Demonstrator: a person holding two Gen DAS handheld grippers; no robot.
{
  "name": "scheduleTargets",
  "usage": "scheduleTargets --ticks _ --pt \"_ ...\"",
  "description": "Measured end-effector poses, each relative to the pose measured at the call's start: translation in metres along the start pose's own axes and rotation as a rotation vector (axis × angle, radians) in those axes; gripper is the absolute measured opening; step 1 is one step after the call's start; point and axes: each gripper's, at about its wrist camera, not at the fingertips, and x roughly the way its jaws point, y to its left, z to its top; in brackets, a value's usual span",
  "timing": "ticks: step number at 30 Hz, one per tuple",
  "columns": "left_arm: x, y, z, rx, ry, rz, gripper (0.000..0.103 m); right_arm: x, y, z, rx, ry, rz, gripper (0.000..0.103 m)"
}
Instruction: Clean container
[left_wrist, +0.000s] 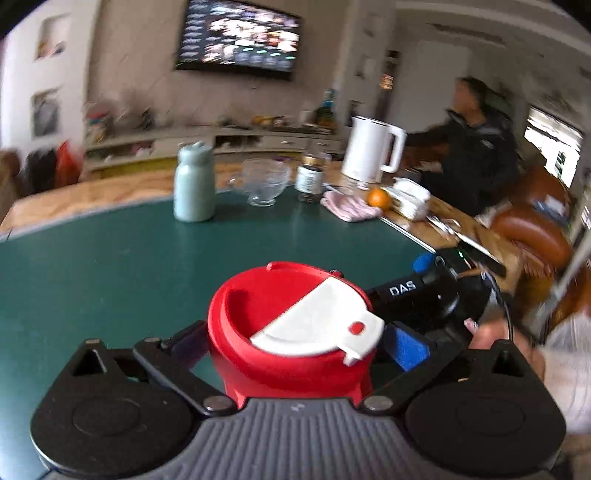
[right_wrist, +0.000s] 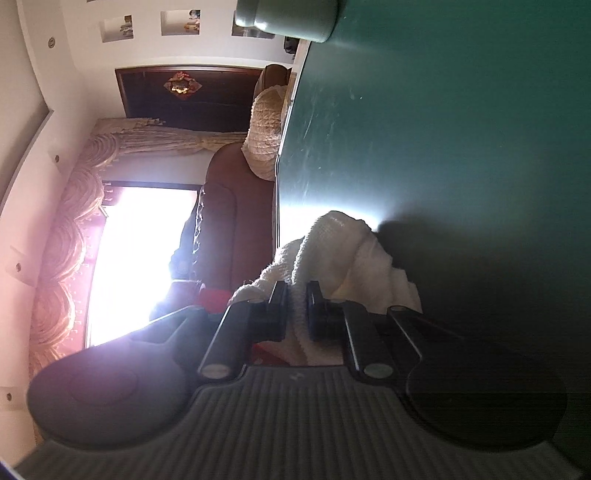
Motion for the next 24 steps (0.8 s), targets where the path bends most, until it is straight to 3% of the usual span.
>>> scheduleTargets --ticks 4,7,13,19,24 --pt "-0.008 -0.013 -0.001 -0.080 -0.041 0.141 0.103 -0.006 0.002 0.000 -0.001 -0.001 -0.005 0.013" --pt "-0.012 -0.041 -0.002 -0.078 -0.106 0.303 0.103 -0.004 0.005 0.001 -0.008 -0.008 -0.010 0.013" --pt "0.012 -0.071 0.009 -0.104 -0.086 0.482 0.103 -0.013 0.011 -0.004 -0.055 -0.019 -0.041 0.013" --pt "0.028 -0.076 0.013 -0.168 -0.082 0.584 0.103 -0.015 0.015 -0.006 -0.075 -0.026 -0.049 0.013" --pt "0.033 -0.072 0.014 -0.185 -0.082 0.587 0.103 -0.015 0.014 -0.005 -0.083 -0.027 -0.048 0.013"
